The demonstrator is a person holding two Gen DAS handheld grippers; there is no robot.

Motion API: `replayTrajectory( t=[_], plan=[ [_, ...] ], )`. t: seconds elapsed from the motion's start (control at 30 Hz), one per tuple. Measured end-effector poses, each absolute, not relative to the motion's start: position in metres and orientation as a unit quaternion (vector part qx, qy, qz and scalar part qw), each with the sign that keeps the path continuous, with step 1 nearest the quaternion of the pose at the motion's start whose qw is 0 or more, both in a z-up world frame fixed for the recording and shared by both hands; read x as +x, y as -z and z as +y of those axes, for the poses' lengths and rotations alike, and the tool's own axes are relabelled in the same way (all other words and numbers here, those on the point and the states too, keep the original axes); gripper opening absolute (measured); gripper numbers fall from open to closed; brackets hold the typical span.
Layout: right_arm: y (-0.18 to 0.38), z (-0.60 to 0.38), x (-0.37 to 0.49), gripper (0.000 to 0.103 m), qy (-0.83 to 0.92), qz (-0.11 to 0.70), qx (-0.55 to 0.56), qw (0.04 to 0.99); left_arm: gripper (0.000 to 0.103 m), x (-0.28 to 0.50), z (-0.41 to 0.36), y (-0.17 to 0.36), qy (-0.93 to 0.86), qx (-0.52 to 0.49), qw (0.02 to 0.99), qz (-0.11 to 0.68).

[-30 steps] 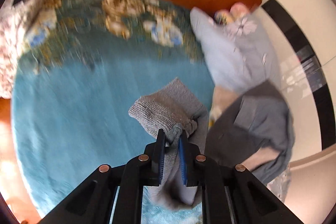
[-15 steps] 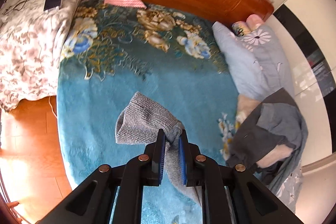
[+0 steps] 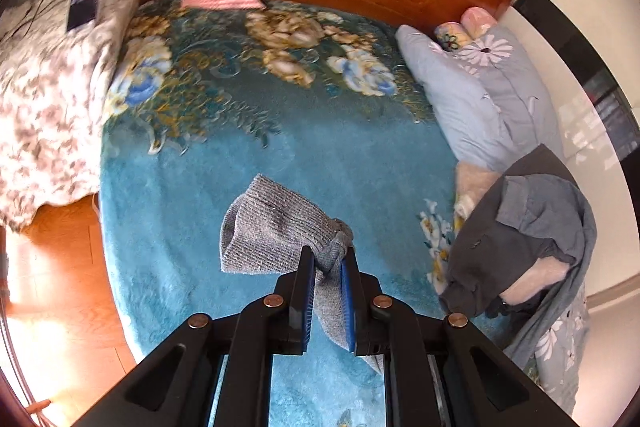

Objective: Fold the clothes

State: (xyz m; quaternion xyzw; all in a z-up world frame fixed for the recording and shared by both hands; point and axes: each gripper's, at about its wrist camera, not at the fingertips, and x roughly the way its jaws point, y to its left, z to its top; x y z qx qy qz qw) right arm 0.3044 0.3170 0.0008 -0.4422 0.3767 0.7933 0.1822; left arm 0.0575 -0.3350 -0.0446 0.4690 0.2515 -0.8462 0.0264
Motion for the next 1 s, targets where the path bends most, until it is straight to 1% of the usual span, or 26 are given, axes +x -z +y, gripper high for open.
replayTrajectory(
  t=[0.07,0.17,0.27,0.4,0.47,0.5,0.6,0.63,0.7,0.73,0.77,0.87,0.9,1.0],
  plan=[
    [0.005,0.322,0.309,0.003,-0.786,0.387,-0.443,0.191,0.013,0.048,-0.323,0.029,0.858,0.456,0.005,0.236],
    [0.011,0.329,0.314,0.003,-0.779,0.396,-0.443,0.2,0.013,0.045,-0.328,0.057,0.839,0.486,0.033,0.241],
    [0.016,0.331,0.319,0.003,-0.775,0.4,-0.446,0.203,0.018,0.042,-0.333,0.085,0.819,0.515,0.062,0.245],
    [0.033,0.33,0.323,0.003,-0.76,0.408,-0.465,0.199,0.019,0.038,-0.34,0.121,0.789,0.552,0.1,0.25],
    [0.041,0.328,0.324,0.003,-0.754,0.409,-0.475,0.196,0.018,0.036,-0.343,0.14,0.773,0.57,0.119,0.252],
    [0.044,0.328,0.324,0.003,-0.752,0.408,-0.48,0.194,0.019,0.035,-0.345,0.149,0.765,0.578,0.128,0.253],
    [0.052,0.328,0.322,0.004,-0.745,0.407,-0.492,0.192,0.02,0.023,-0.333,0.138,0.773,0.569,0.113,0.258],
    [0.053,0.329,0.32,0.004,-0.743,0.407,-0.495,0.192,0.022,0.02,-0.33,0.134,0.775,0.565,0.108,0.26],
    [0.056,0.329,0.319,0.004,-0.74,0.408,-0.499,0.192,0.033,0.012,-0.322,0.127,0.78,0.559,0.097,0.263],
    [0.057,0.329,0.319,0.004,-0.739,0.409,-0.5,0.192,0.044,0.005,-0.308,0.125,0.781,0.56,0.082,0.265],
    [0.057,0.329,0.318,0.004,-0.737,0.41,-0.502,0.193,0.05,-0.001,-0.299,0.13,0.777,0.566,0.074,0.265],
    [0.059,0.329,0.317,0.004,-0.733,0.412,-0.506,0.193,0.057,-0.018,-0.27,0.146,0.763,0.586,0.053,0.266],
    [0.06,0.329,0.317,0.004,-0.731,0.412,-0.508,0.194,0.057,-0.023,-0.26,0.152,0.759,0.593,0.046,0.267],
    [0.062,0.328,0.316,0.004,-0.727,0.415,-0.512,0.195,0.057,-0.028,-0.25,0.18,0.733,0.61,0.066,0.292]
  ],
)
